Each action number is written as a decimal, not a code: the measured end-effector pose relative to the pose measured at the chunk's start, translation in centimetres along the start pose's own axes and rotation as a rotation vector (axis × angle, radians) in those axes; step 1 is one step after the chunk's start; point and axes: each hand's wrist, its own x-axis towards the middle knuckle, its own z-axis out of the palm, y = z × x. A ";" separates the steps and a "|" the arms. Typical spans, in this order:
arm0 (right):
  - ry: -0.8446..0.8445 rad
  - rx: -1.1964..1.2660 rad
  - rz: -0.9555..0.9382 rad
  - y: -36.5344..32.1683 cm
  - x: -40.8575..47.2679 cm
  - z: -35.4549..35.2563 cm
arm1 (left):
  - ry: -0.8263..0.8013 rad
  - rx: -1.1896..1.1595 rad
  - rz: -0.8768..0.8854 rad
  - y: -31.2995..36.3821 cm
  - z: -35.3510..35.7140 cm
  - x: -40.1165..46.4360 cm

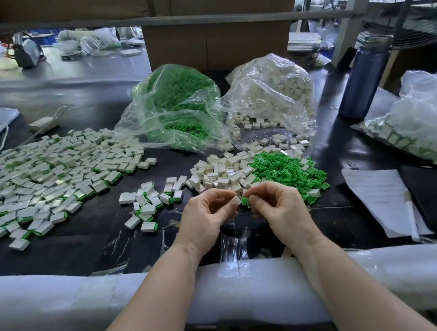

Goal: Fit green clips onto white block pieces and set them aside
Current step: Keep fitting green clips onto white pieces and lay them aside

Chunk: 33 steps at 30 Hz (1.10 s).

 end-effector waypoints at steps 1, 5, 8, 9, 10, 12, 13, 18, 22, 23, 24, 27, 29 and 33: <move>0.002 0.005 0.000 0.0 0.0 0.0 | -0.010 0.004 0.000 0.0 0.0 0.0; 0.023 0.030 -0.001 0.0 0.0 0.0 | -0.055 0.029 0.000 -0.2 0.0 0.1; 0.004 0.004 -0.004 0.1 0.0 0.0 | -0.055 0.042 0.000 -0.3 0.0 0.1; 0.001 -0.008 -0.007 0.1 0.1 0.0 | -0.056 0.043 0.000 -0.3 -0.1 0.1; 0.002 -0.017 -0.011 0.2 0.1 0.1 | -0.057 0.043 0.000 -0.3 -0.1 0.1; 0.006 -0.029 -0.020 0.2 0.1 0.1 | -0.052 0.049 0.001 -0.2 -0.1 0.1; 0.004 -0.035 -0.019 0.3 0.1 0.2 | -0.050 0.054 0.002 -0.2 -0.1 0.1; -0.030 -0.016 0.019 0.1 0.0 0.3 | -0.037 0.040 0.000 -0.2 -0.1 0.0; -0.048 0.029 0.046 -0.1 -0.1 0.2 | -0.039 0.062 0.007 -0.2 0.0 0.0; -0.047 0.041 0.056 -0.2 -0.1 0.2 | -0.040 0.071 0.009 -0.3 0.0 0.0; -0.046 0.048 0.063 -0.2 -0.1 0.2 | -0.044 0.082 0.012 -0.3 0.0 0.0; -0.051 0.050 0.064 -0.3 -0.1 0.2 | -0.059 0.106 0.018 -0.3 0.1 0.0; -0.058 0.049 0.066 -0.4 -0.1 0.1 | -0.065 0.109 0.013 -0.3 0.1 0.0; -0.071 0.046 0.085 -0.5 -0.2 0.1 | -0.082 0.129 0.010 -0.3 0.2 -0.1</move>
